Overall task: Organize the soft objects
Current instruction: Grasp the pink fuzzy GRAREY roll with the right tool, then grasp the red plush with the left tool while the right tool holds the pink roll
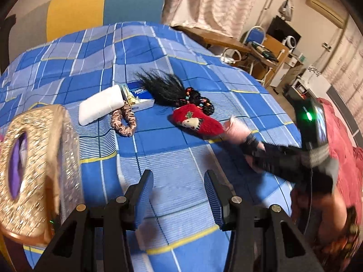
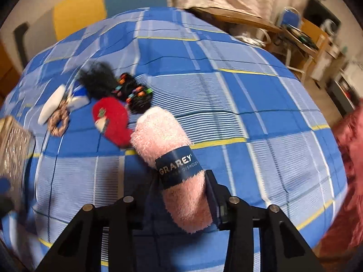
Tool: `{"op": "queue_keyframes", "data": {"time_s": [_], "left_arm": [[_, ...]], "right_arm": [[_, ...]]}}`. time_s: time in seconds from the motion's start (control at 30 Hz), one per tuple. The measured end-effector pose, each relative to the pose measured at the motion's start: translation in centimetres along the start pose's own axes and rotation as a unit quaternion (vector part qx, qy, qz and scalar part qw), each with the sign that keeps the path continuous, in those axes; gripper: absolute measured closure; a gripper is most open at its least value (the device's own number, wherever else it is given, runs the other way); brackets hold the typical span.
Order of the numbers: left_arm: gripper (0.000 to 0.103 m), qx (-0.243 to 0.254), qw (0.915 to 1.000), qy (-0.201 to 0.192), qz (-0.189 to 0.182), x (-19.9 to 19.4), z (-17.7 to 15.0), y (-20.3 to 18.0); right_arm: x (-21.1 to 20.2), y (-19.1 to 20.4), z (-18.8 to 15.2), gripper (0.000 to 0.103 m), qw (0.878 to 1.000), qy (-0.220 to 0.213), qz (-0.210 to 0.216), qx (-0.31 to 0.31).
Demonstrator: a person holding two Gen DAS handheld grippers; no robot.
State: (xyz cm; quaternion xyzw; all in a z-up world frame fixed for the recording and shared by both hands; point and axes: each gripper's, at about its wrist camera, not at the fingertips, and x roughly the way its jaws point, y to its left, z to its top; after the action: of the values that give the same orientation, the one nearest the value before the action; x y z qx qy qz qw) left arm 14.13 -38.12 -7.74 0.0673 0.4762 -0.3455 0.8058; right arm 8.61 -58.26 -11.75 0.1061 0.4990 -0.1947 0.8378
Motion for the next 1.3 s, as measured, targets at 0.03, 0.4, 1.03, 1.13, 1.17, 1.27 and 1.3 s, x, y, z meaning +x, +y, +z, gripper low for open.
{"op": "queue_keyframes", "data": {"time_s": [0.03,0.4,1.03,1.13,1.17,1.27,1.3], "left_arm": [[0.056,-0.003,1.0000,0.006,0.003,0.6,0.3,0.0],[0.054,-0.036,0.9986,0.038,-0.001,5.1,3.0,0.2],[0.028,-0.059,0.9961,0.062,-0.017,13.0,8.0,-2.8],[0.028,-0.056,0.9961,0.068,-0.004,14.4,8.1,-2.7],[0.028,-0.051,0.9963,0.068,0.006,14.7,8.0,-2.7],[0.045,-0.036,0.9969,0.067,0.021,15.2,7.7,-2.9],[0.048,-0.030,0.9975,0.059,0.024,15.0,7.5,-2.9]], "right_arm": [[0.1,0.3,-0.2,0.054,1.000,-0.003,0.000,-0.014],[0.8,0.4,0.0,0.064,0.999,-0.003,-0.006,-0.039],[-1.4,-3.9,0.6,0.066,0.991,-0.053,0.050,0.111],[-1.3,-4.0,0.6,0.065,0.991,-0.052,0.049,0.113],[-1.2,-4.0,0.6,0.066,0.991,-0.049,0.050,0.114],[-1.2,-4.0,0.6,0.065,0.990,-0.048,0.056,0.117],[-1.2,-4.0,0.6,0.066,0.990,-0.049,0.057,0.117]]}}
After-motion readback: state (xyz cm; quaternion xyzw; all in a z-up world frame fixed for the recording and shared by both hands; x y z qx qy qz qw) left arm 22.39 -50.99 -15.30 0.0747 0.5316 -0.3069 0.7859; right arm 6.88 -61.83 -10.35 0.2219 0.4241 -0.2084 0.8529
